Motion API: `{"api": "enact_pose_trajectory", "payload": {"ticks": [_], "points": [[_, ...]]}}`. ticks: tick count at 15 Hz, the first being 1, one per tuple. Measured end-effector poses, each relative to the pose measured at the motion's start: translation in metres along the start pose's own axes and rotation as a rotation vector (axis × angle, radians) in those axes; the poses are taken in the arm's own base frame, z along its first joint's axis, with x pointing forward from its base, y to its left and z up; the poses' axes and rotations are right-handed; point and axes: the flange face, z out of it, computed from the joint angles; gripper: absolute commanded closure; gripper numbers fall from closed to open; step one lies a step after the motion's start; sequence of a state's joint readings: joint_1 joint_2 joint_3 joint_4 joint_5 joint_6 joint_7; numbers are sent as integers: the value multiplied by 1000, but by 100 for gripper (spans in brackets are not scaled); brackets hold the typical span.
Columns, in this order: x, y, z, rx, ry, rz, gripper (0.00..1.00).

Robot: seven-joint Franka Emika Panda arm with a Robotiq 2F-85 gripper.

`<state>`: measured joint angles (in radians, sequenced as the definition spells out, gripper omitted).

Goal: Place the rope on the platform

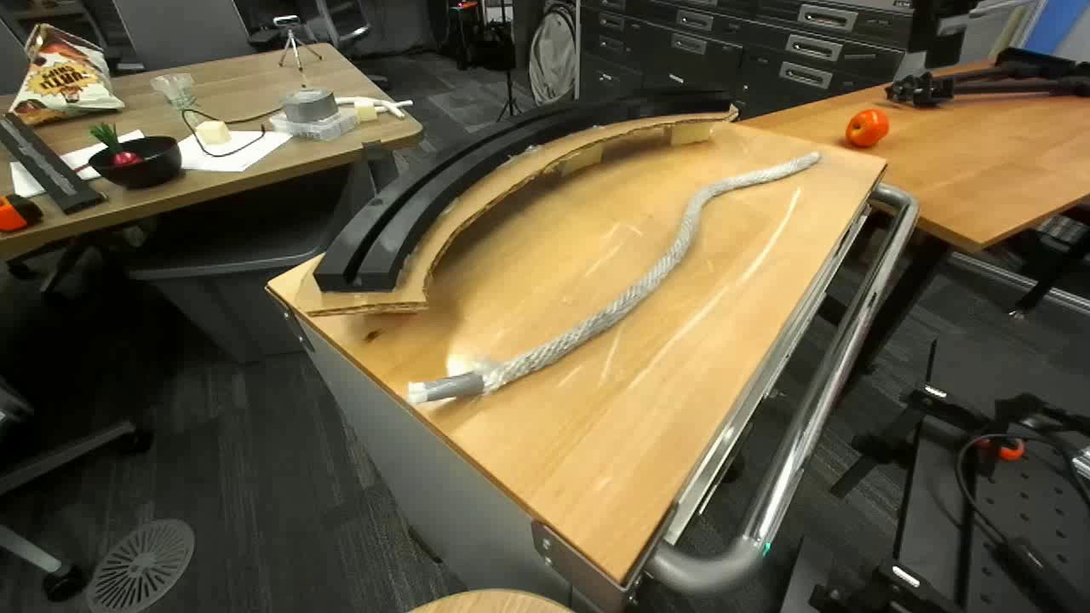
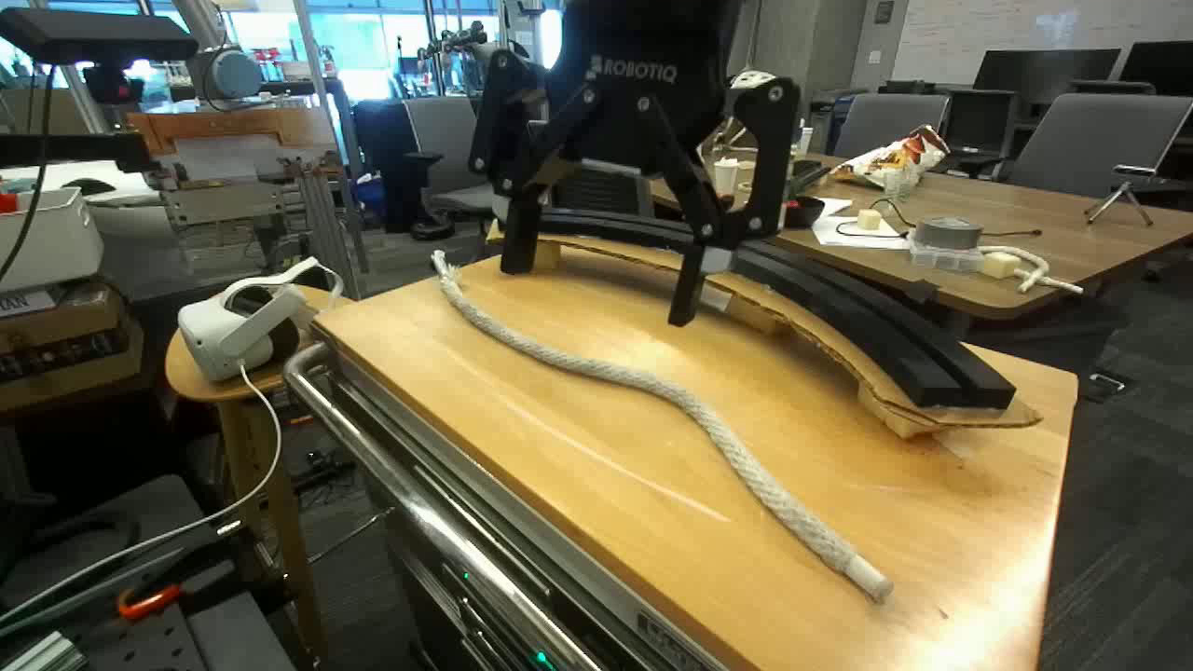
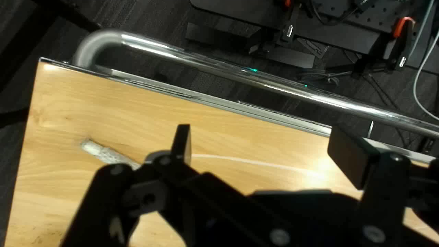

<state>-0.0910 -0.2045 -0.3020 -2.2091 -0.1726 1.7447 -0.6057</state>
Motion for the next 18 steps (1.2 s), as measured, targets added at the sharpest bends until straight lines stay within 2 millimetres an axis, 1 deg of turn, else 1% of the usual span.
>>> {"api": "enact_pose_trajectory", "payload": {"ticks": [3, 7, 11, 13, 15, 18], "points": [[1, 0, 0, -1, -1, -1, 0], [1, -4, 4, 45, -73, 2, 0], [2, -2, 6, 16, -102, 34, 0], [5, -9, -2, -66, -129, -14, 0], [7, -26, -18, -128, -147, -98, 0], [5, -56, -47, -215, -160, -231, 0]]}}
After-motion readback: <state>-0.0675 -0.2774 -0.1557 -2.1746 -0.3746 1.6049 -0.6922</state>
